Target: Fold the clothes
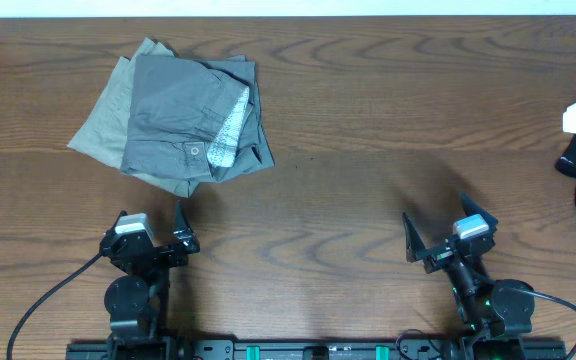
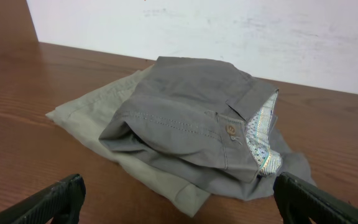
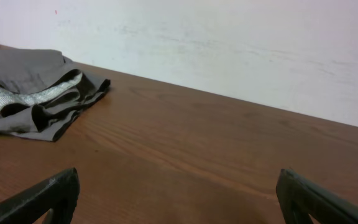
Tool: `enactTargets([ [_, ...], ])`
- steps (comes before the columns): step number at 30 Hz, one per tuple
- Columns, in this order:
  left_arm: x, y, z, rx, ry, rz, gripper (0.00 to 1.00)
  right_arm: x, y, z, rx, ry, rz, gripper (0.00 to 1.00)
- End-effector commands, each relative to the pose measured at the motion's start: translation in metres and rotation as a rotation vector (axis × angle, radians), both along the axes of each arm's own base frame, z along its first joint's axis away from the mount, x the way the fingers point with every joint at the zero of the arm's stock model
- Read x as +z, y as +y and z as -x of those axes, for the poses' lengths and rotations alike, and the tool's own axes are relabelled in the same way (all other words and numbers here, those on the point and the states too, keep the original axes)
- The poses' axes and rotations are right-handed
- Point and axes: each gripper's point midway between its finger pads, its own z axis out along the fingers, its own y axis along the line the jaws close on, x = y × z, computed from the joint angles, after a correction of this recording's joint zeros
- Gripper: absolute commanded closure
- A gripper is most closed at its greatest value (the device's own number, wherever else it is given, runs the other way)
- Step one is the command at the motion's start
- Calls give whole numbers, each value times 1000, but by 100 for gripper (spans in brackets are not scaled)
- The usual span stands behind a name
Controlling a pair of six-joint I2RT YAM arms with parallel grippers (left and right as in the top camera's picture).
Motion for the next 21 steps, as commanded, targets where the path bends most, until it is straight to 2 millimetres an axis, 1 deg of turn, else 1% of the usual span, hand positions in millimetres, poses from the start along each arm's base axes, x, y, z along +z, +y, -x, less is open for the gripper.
enactTargets([
  [1,-15,-1,-1,-3,29,11,2,-1,0,0,-4,4,-11,1],
  [21,-15,-3,-1,-16,29,13,2,-1,0,0,-4,3,-11,1],
])
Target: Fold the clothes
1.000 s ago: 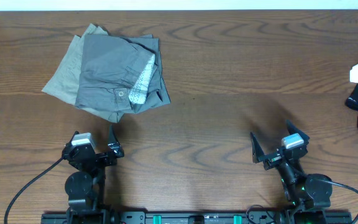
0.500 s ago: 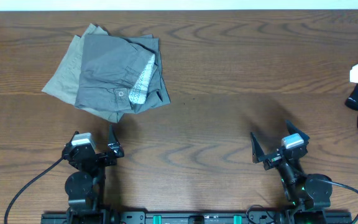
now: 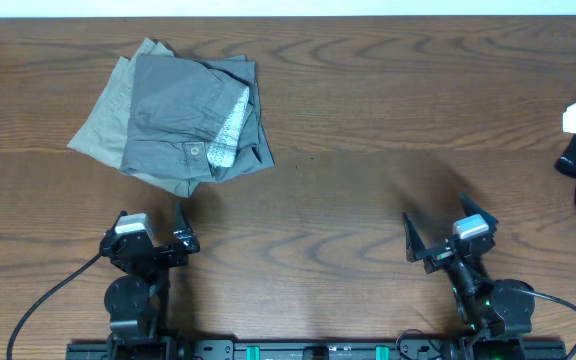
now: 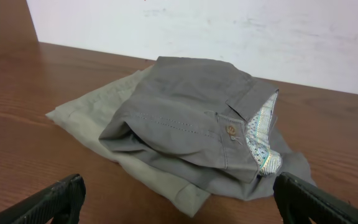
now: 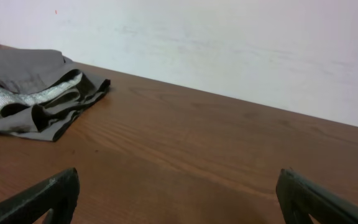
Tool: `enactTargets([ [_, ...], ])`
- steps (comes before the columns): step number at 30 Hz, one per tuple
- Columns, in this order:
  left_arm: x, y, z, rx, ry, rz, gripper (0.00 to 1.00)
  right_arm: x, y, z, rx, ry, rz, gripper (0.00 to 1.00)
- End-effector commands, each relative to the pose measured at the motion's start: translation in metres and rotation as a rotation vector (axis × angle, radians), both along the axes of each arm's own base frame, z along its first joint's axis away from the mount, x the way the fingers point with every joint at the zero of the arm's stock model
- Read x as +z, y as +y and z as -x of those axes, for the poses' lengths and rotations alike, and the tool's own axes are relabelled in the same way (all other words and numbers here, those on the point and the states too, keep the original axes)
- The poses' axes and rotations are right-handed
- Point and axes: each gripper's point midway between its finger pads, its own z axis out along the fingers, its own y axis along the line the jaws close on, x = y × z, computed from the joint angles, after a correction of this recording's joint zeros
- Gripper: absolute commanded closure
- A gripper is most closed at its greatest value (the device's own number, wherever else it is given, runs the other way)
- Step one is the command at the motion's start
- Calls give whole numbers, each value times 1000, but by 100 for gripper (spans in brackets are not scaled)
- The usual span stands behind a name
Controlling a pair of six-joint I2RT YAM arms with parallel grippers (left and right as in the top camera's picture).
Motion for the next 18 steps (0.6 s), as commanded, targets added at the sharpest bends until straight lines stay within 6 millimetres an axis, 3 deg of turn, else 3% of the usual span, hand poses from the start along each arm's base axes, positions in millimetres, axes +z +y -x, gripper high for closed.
enactTargets([
  [1,-15,-4,-1,-18,29,14,2,2,-1,0,-6,-9,-9,1],
  [5,-15,-4,-1,-22,29,15,2,11,0,0,-1,-48,-4,1],
  [14,-15,-5,-1,-26,30,15,2,-1,1,1,6,14,-43,1],
  [18,-12,-17,-1,-97,23,28,2,0,1,0,3,25,-85,1],
])
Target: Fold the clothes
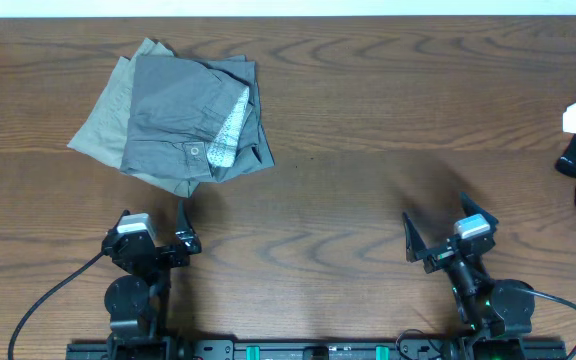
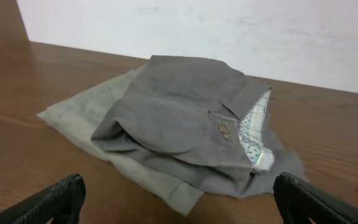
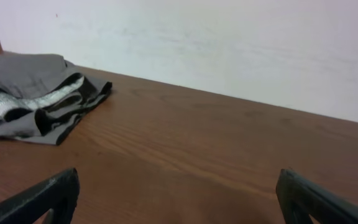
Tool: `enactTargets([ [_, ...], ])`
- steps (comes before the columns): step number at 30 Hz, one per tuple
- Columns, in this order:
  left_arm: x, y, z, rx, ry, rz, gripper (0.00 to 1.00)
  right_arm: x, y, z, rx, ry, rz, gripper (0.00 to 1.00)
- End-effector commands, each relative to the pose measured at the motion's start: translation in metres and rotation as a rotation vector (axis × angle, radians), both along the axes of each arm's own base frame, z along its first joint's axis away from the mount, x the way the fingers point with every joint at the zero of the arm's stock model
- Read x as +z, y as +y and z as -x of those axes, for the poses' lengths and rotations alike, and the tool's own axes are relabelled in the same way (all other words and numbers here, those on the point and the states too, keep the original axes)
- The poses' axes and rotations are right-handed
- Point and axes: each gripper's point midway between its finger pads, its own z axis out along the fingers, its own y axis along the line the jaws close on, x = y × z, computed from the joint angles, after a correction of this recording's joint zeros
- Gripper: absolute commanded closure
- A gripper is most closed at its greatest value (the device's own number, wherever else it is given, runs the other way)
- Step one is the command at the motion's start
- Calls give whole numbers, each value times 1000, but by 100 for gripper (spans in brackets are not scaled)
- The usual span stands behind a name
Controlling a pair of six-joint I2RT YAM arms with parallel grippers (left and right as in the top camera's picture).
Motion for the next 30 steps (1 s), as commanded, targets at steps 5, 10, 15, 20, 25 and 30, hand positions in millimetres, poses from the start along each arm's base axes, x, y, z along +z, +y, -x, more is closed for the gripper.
enactTargets([
  [5,8,-24,2,-131,4,64,2,9,-7,-2,-50,56,-247,1],
  [10,37,-24,1,-128,47,74,2,21,-7,-5,-59,109,-326,1],
  [15,52,-24,-14,-121,232,92,2,41,-6,-21,-78,211,-315,1],
  [20,67,-23,-41,-112,450,114,2,45,-4,-58,-114,444,-257,1],
  [25,74,-23,-61,-108,642,134,2,30,-1,-107,-122,740,-113,1],
  [30,76,-29,-70,-135,733,162,2,13,19,-144,-27,962,-94,1],
])
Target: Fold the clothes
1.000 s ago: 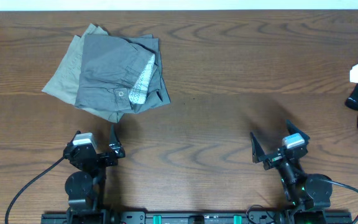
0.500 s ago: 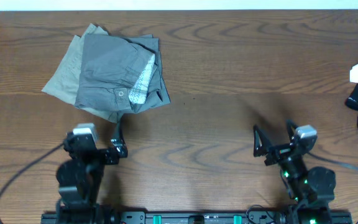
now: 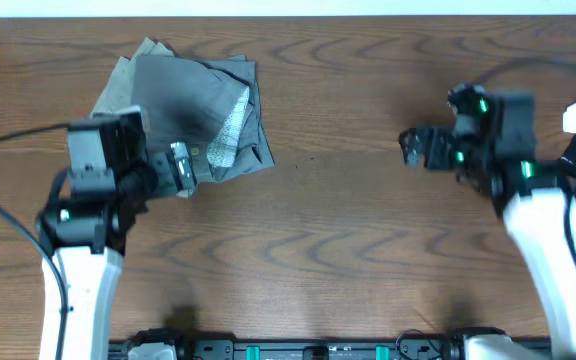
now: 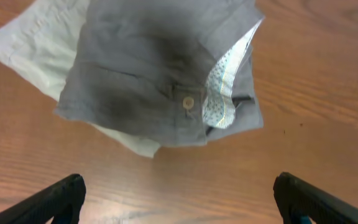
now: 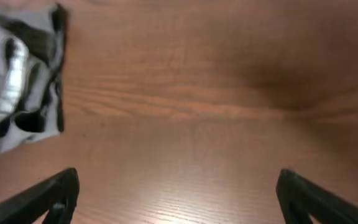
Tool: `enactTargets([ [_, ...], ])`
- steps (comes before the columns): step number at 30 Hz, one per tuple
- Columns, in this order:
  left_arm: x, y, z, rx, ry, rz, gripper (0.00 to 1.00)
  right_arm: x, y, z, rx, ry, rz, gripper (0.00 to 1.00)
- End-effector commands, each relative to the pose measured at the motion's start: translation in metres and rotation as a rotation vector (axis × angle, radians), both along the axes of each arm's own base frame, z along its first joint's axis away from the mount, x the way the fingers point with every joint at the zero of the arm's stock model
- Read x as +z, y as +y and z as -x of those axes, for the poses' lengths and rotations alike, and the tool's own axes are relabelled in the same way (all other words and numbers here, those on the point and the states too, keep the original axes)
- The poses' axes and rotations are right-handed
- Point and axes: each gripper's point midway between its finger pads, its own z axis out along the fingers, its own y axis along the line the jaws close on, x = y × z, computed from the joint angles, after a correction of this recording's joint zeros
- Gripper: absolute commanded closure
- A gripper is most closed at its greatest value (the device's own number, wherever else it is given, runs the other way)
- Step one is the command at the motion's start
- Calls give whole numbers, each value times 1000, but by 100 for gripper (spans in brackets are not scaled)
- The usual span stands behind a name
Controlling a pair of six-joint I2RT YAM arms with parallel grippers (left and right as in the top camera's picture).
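Grey shorts (image 3: 193, 105) lie folded on top of a pale khaki garment (image 3: 118, 95) at the back left of the table; a button and patterned lining show in the left wrist view (image 4: 160, 68). My left gripper (image 3: 181, 167) hovers open above the pile's near edge, its fingertips (image 4: 61, 198) spread wide over bare wood. My right gripper (image 3: 413, 148) hangs open over the table's middle right, nothing between its fingers; the shorts' edge (image 5: 17, 93) shows at its left.
A heap of white and black clothes lies at the right edge of the brown wooden table (image 3: 348, 230). The khaki garment (image 4: 30, 43) sticks out to the left under the shorts.
Both arms have risen from their low rest near the front edge. The left gripper now looks down over the pile's near edge, the right one over the table's middle right. The clothes have not moved.
At all three earlier moments both arms sat low at the table's front edge, grippers open, looking across at the pile, with only a slight shift of view by the last. Now both are raised and further back over the table, still open and holding nothing.
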Motion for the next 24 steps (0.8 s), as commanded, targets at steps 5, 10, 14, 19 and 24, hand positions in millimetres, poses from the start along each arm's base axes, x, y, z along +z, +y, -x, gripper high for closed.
enactTargets([
  [5,7,-10,-4,-34,14,49,2,-22,-16,-42,-15,151,33,1],
  [10,4,-10,1,-33,35,50,2,-11,-106,-69,-265,201,67,1],
  [14,5,-10,0,-33,32,50,2,4,-212,-80,-537,167,115,1],
  [19,5,-10,0,-33,31,49,2,11,-323,-67,-802,110,138,2],
  [24,5,-10,0,-33,30,49,2,-11,-401,-38,-962,106,135,12],
])
